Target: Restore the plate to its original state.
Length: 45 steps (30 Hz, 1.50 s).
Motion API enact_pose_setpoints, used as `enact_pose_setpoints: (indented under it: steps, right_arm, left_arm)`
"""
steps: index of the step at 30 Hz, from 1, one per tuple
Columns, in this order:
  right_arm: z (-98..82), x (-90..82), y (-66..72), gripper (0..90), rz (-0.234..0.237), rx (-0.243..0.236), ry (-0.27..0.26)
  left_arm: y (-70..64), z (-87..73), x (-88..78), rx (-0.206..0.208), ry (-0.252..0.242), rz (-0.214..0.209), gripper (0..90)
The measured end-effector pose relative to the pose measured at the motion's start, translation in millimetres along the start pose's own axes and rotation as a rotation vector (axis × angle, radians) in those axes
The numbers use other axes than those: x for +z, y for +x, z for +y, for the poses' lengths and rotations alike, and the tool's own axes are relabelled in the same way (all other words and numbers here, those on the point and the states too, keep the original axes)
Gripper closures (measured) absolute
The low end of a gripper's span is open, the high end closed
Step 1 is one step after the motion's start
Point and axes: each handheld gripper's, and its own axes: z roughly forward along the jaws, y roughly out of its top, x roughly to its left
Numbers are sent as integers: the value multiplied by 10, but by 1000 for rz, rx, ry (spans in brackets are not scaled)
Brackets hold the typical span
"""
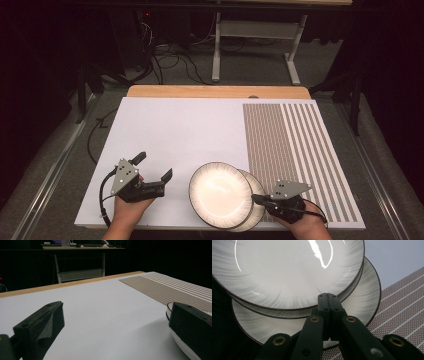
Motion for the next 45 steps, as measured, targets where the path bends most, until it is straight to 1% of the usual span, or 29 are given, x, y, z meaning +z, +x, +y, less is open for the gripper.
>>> enact_pose_setpoints:
  steps: [7, 12, 20, 23, 26, 45]
  right_arm:
    - [2, 0, -3, 900, 1, -2, 0]
    - [-1, -15, -6, 900, -4, 9, 4]
    - [-8, -26, -18, 900, -5, 7, -5]
    - [-10, -32, -14, 900, -8, 16, -3]
    - [-16, -43, -27, 900, -13, 13, -9]
    - [-22, -52, -31, 900, -13, 4, -7]
  left_arm:
    - [3, 0, -2, -2, 1, -4, 5]
    - [10, 0, -6, -6, 0, -4, 5]
    - [12, 0, -6, -9, 0, -6, 6]
    - [13, 1, -7, -10, -1, -6, 6]
    - [18, 0, -9, -9, 2, -6, 6]
    - [26, 0, -16, -14, 0, -3, 8]
